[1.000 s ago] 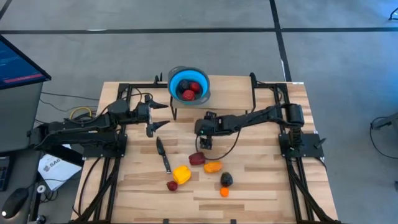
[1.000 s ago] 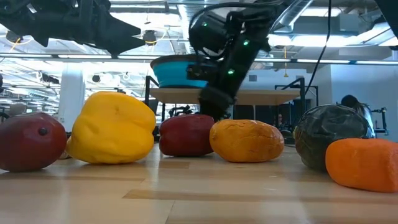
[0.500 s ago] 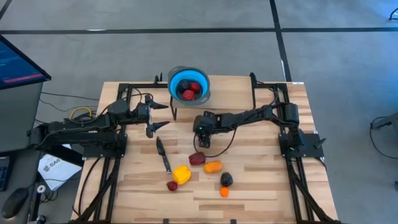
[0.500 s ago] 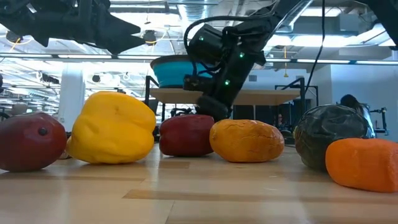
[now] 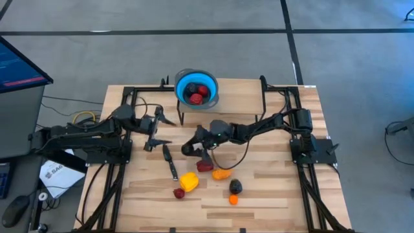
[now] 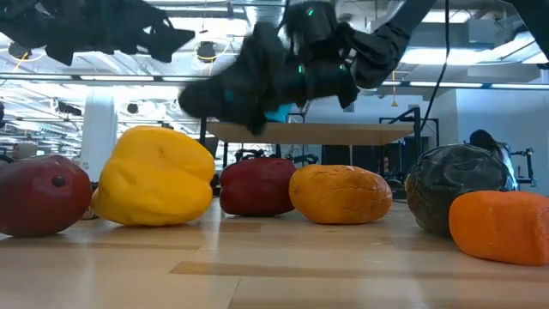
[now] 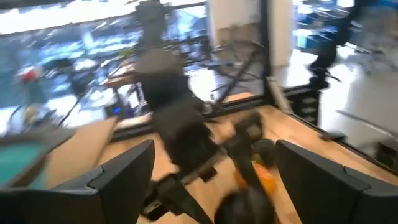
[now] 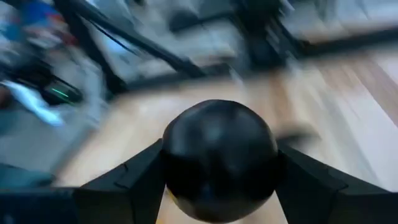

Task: Pick & Place Fruit
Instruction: Put the plum into the blue strainer bowl on the shelf

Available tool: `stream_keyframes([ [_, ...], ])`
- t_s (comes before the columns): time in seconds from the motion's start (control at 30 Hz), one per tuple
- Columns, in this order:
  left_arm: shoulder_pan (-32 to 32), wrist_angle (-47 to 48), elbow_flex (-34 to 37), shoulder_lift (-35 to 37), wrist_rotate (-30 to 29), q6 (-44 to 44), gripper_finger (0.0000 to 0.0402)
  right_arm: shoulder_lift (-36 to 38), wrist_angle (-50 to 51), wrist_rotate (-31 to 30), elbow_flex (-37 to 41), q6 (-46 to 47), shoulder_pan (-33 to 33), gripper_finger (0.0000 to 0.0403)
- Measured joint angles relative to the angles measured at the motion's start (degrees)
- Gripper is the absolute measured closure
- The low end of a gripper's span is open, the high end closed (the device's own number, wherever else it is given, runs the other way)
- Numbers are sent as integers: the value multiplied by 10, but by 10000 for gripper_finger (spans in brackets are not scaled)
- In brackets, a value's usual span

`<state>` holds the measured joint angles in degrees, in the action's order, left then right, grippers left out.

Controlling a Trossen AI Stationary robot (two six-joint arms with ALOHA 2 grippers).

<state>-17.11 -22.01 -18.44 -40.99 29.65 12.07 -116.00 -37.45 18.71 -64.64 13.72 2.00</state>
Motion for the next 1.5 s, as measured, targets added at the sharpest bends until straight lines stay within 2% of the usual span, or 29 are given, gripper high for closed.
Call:
stream_keyframes([
  [0.17, 72, -25, 0, 0, 6, 122, 78, 1, -138, 115, 12, 30, 8, 157],
  [0.23, 107, -38, 0, -1, -8, 176, 78, 1, -234, 130, 33, 64, 17, 157],
  [0.33, 164, -49, 0, -10, -80, 265, 78, -5, -386, 112, 75, 127, 33, 157],
  [0.4, 203, -62, 0, -24, -157, 336, 78, -5, -466, 66, 100, 167, 43, 157],
  [0.47, 232, -91, 0, -51, -250, 397, 78, -4, -500, 16, 117, 188, 49, 157],
  [0.57, 246, -173, 0, -107, -327, 446, 78, -5, -505, -8, 121, 200, 56, 157],
  [0.7, 246, -270, -3, -190, -358, 485, 75, -5, -506, -8, 110, 195, 55, 157],
  [0.83, 242, -297, -33, -253, -399, 539, 61, -5, -505, -8, 105, 193, 55, 157],
  [0.97, 236, -310, -69, -302, -443, 538, 53, -5, -502, -9, 105, 193, 55, 157],
  [1.1, 235, -337, -86, -330, -455, 537, 56, -5, -500, -9, 105, 193, 55, 157],
  [1.3, 234, -339, -90, -336, -536, 564, 69, -5, -501, -10, 105, 191, 52, 157],
  [1.5, 234, -337, -90, -336, -523, 535, 89, -5, -502, -8, 105, 192, 52, 157],
])
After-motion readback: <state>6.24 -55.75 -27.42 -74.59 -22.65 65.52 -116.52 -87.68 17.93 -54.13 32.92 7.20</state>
